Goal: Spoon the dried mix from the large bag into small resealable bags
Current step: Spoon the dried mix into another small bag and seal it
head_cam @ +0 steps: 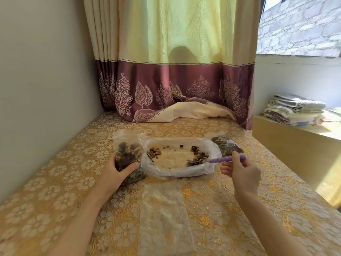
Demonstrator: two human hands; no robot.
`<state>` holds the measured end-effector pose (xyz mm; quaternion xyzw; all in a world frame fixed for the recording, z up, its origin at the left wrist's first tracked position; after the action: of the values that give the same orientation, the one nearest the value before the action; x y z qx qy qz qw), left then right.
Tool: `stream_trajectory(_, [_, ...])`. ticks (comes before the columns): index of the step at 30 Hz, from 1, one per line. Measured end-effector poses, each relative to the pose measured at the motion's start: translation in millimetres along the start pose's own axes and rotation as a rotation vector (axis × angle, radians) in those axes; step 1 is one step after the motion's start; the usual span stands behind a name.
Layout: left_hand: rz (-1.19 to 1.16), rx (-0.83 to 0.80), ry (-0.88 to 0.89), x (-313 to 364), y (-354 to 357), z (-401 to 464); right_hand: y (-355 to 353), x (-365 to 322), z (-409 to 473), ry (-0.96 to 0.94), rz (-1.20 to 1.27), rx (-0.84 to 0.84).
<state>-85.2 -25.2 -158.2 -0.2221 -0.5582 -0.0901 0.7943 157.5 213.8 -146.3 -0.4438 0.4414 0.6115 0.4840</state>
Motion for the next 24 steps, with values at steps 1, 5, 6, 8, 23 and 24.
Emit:
stream_trajectory(1, [0.001,0.0,0.0,-0.6,-0.1,0.6,0.3,1.5,1.0,0.022,0.021,0.004])
stream_trajectory(5, [0.008,0.002,0.003,-1.2,0.1,0.7,0.5,6.3,3.9,0.11,0.107,0.031])
stream_trajectory(6, [0.003,0.001,0.003,-0.8,0.1,0.6,1.0,7.2,3.6,0.125,0.129,0.043])
stream_trajectory(8, [-0.001,-0.001,0.004,-0.4,0.0,0.4,2.1,8.4,2.3,0.149,0.171,0.079])
stream_trajectory(23, [-0.008,-0.005,-0.003,1.2,0.4,-0.9,22.4,11.9,8.7,0.305,0.268,0.193])
stream_trajectory(24, [-0.011,-0.005,-0.001,1.2,0.5,-0.8,23.3,12.2,8.0,0.303,0.263,0.192])
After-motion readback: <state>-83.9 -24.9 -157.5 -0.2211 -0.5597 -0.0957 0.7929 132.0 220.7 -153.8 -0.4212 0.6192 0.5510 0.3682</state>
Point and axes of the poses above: each hand's wrist, its own z-axis towards the middle knuckle, its own y-axis out of the palm, x = y × z, the point moved 4 cm from there along z, towards the middle knuckle, and after that the axes turned 3 degrees about x, right-handed, at the moved point
